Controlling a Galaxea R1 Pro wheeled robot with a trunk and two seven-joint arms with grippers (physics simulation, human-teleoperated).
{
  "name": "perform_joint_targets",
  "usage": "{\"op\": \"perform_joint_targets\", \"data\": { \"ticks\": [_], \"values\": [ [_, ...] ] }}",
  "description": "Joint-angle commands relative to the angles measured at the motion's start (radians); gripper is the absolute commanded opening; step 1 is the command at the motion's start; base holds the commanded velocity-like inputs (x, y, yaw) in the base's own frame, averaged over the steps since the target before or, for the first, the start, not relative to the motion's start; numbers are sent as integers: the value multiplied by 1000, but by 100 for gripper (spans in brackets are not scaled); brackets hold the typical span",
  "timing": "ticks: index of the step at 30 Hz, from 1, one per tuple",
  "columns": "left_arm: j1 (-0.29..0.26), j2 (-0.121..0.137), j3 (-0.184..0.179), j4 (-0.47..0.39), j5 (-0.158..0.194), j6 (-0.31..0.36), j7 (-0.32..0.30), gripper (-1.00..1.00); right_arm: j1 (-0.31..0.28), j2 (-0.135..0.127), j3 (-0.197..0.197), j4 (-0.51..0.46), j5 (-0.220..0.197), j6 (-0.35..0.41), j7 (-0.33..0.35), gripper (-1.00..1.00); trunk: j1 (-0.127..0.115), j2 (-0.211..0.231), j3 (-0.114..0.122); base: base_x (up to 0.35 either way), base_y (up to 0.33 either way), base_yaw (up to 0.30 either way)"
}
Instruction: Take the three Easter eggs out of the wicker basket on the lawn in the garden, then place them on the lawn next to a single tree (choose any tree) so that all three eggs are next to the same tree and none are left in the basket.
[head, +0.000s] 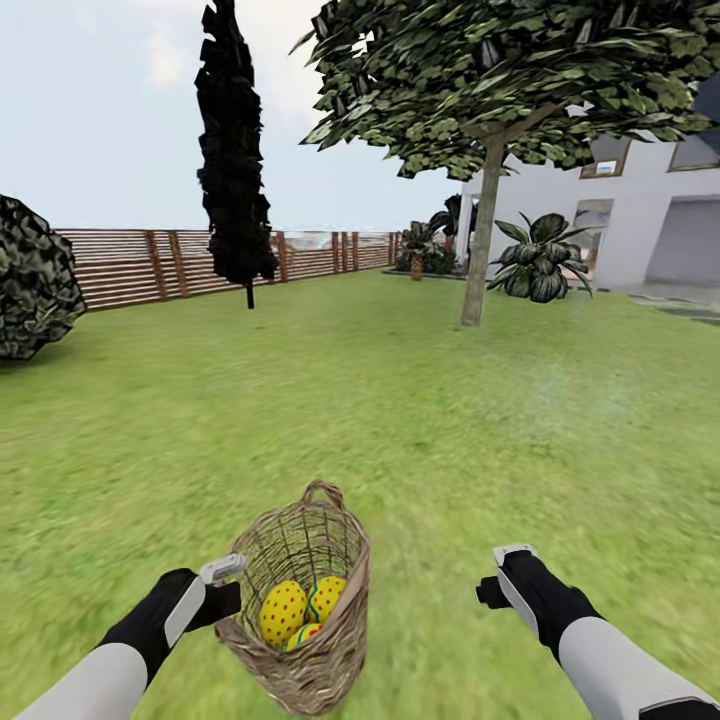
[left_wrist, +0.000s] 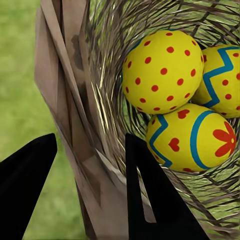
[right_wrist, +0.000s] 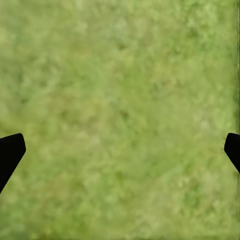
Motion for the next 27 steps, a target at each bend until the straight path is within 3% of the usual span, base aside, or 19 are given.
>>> {"op": "perform_joint_targets", "data": {
  "ticks": [1, 8, 27],
  "values": [
    [0, 0, 2, -3, 17, 5, 8, -100, -1, -1, 7, -1, -11, 4, -7, 100, -3, 7, 3, 327, 0, -296],
    [0, 0, 2, -2, 17, 9, 8, -100, -1, -2, 6, -1, -14, 4, -7, 100, -30, 56, 26, 327, 0, -260],
    [0, 0, 3, -1, 18, 11, 7, -100, -1, -2, 7, -1, -10, 4, -7, 100, -103, 189, 85, 328, 0, -6]
  ]
}}
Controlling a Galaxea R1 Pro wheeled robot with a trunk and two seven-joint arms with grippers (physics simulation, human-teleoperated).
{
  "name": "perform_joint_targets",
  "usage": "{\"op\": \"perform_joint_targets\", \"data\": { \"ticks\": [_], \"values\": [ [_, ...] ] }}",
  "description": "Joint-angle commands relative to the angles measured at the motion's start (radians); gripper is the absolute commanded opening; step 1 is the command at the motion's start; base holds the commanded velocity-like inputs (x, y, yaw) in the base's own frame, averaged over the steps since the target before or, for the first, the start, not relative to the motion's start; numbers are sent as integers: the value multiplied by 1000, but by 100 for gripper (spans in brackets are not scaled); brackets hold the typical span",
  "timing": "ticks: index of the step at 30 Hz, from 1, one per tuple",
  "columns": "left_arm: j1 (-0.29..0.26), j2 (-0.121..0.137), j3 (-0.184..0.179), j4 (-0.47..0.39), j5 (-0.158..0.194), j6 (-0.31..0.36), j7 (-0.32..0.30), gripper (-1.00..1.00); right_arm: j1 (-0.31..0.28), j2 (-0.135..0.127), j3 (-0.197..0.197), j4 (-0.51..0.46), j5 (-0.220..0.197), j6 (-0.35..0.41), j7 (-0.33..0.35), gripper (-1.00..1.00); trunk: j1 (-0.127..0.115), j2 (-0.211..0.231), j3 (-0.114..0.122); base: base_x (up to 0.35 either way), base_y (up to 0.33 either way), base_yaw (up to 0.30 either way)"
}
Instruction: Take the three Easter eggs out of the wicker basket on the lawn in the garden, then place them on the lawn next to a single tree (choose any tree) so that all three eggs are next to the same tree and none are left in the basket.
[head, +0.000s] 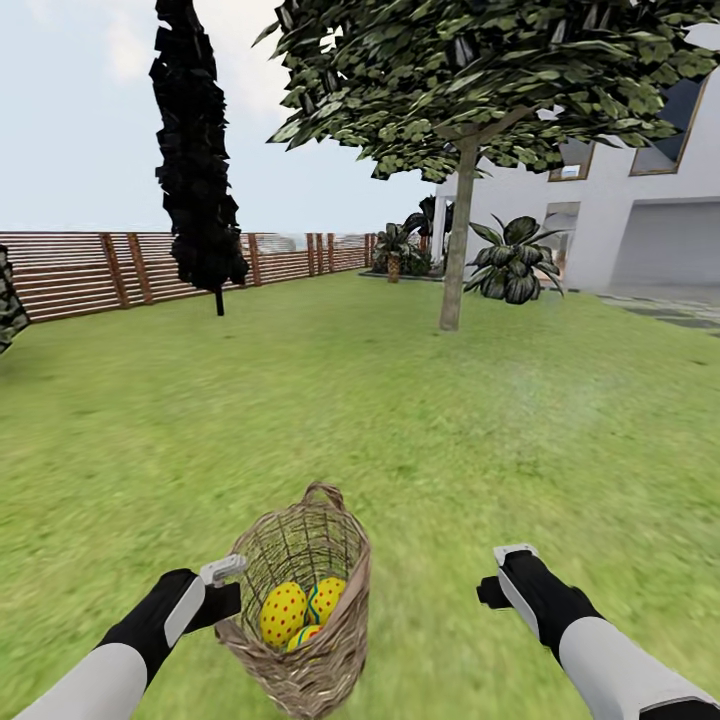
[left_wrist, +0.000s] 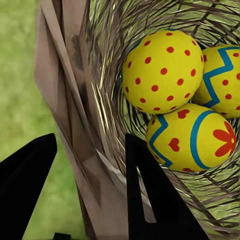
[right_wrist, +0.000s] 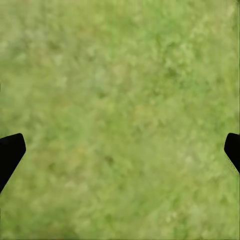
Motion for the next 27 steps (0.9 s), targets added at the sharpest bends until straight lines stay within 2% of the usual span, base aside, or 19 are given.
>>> {"op": "perform_joint_targets", "data": {
  "ticks": [1, 3, 15, 27],
  "values": [
    [0, 0, 2, -3, 18, 5, 7, -100, -1, -1, 7, -2, -11, 5, -7, 100, -3, 7, 2, 328, 0, 0],
    [0, 0, 2, -4, 18, 4, 7, -100, -1, -1, 7, -2, -10, 5, -7, 100, -11, 21, 8, 328, 0, 0],
    [0, 0, 0, -10, 19, 0, 7, -100, -1, -1, 7, -2, -10, 5, -7, 100, -11, 21, 8, 329, -4, 0],
    [0, 0, 2, -16, 22, -3, 7, -100, -1, -6, 7, -2, -15, 5, -7, 100, -11, 21, 9, 321, -173, -19]
  ]
}}
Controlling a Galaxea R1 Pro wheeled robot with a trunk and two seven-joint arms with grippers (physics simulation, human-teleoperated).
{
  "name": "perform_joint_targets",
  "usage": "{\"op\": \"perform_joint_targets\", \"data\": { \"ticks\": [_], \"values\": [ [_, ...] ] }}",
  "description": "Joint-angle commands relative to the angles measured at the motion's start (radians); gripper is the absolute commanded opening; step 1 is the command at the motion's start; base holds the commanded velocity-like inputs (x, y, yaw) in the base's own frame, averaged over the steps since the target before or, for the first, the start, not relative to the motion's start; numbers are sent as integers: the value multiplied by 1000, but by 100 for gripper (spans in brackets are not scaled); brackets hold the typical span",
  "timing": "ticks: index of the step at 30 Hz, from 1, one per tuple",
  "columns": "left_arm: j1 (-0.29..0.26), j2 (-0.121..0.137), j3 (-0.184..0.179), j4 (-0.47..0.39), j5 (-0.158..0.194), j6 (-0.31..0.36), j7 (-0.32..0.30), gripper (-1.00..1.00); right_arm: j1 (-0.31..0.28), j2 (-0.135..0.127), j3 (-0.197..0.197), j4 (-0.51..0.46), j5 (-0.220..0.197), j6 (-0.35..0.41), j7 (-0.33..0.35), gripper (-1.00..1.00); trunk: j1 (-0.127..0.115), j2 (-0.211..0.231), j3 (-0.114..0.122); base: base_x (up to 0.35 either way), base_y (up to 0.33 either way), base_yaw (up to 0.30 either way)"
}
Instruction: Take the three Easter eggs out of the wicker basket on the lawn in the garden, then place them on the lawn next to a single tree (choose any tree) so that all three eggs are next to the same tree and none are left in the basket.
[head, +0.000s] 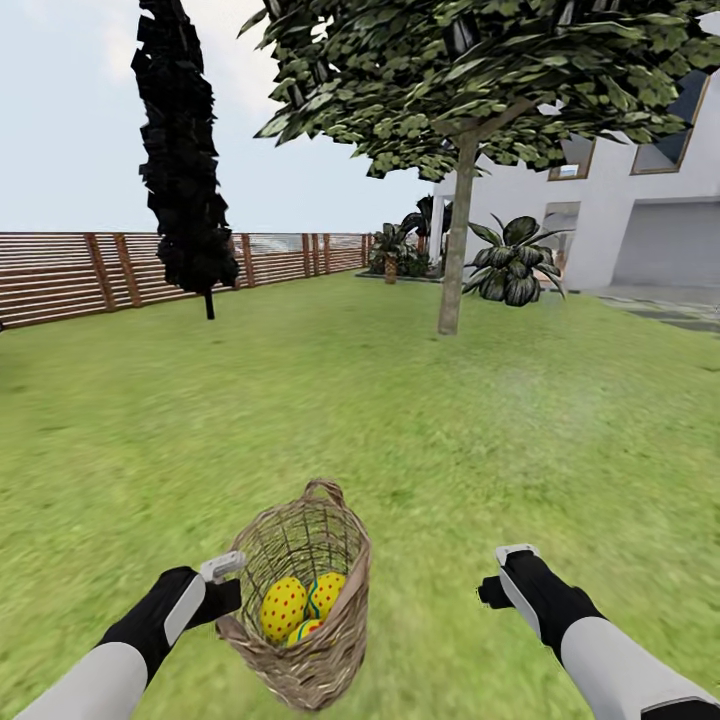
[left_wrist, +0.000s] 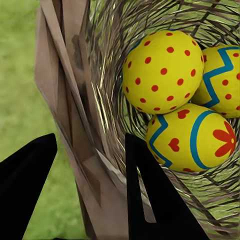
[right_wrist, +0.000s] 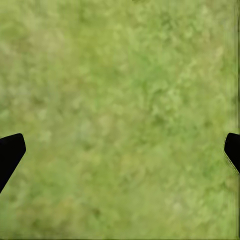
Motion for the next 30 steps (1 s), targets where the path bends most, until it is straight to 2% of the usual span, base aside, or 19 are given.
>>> {"op": "perform_joint_targets", "data": {
  "ticks": [1, 9, 30],
  "values": [
    [0, 0, 2, -3, 24, 5, 8, -100, -1, -1, 7, -1, -11, 4, -7, 100, 1, -1, -1, 314, -209, -244],
    [0, 0, 2, -2, 24, 5, 9, -100, -1, -1, 7, -1, -11, 4, -7, 100, 1, -1, 0, 314, -209, -268],
    [0, 1, 5, -3, 24, 5, 9, -100, -1, 4, 7, -1, -2, 4, -7, 100, 1, -1, 0, 316, -163, -6]
  ]
}}
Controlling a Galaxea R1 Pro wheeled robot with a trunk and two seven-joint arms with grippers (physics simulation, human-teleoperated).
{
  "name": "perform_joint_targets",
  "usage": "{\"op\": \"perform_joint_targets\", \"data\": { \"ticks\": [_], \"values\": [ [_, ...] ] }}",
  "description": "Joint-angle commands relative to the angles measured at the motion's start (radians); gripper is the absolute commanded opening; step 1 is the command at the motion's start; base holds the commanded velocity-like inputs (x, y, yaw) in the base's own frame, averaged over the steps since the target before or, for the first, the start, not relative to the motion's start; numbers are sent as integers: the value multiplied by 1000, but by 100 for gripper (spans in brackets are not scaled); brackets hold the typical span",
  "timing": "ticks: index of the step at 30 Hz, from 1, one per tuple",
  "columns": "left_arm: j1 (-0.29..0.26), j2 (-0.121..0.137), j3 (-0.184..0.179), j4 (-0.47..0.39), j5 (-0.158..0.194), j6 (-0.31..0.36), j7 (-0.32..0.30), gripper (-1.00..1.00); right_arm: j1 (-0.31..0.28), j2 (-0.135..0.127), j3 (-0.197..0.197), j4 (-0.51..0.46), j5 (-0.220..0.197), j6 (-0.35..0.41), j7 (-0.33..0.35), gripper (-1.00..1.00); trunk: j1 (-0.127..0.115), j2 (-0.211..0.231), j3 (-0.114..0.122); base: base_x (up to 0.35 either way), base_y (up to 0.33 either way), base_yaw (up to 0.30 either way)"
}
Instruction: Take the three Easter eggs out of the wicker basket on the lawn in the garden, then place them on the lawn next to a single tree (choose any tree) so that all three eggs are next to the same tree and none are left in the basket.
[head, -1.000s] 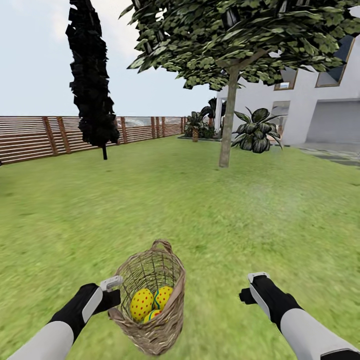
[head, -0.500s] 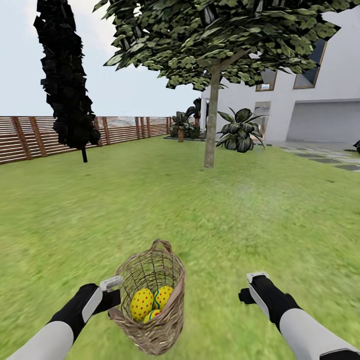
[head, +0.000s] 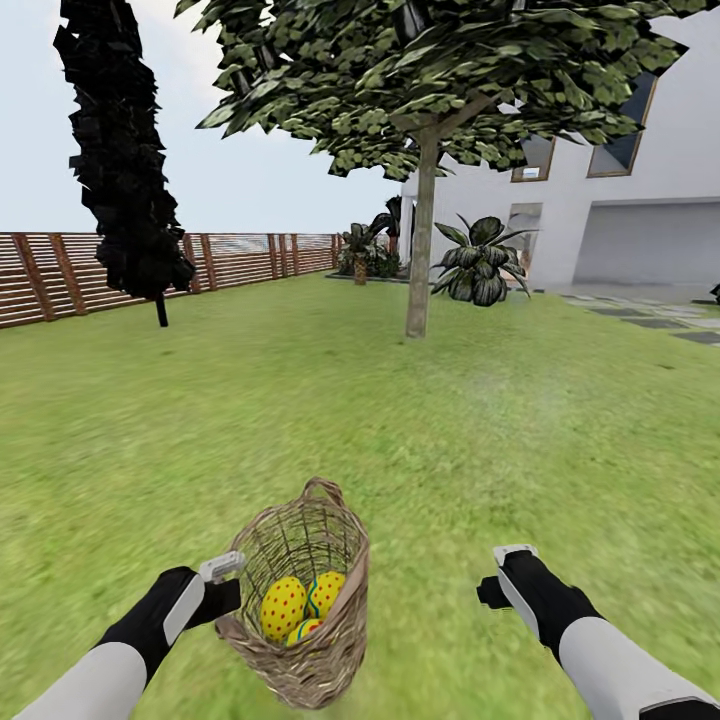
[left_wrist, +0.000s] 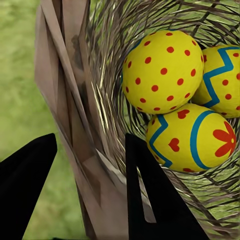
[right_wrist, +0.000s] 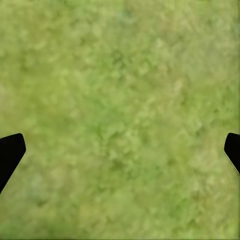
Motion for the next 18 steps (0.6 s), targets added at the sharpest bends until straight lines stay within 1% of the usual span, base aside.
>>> {"op": "perform_joint_targets", "data": {
  "ticks": [1, 18],
  "values": [
    [-1, 0, 2, -2, 18, 5, 8, -100, -1, -1, 7, -2, -11, 4, -7, 100, 1, -1, -1, 319, -134, 0],
    [-1, 3, 4, -3, 19, 6, 8, -100, -1, 0, 7, -2, -11, 4, -8, 100, 1, -1, -1, 322, -119, 0]
  ]
}}
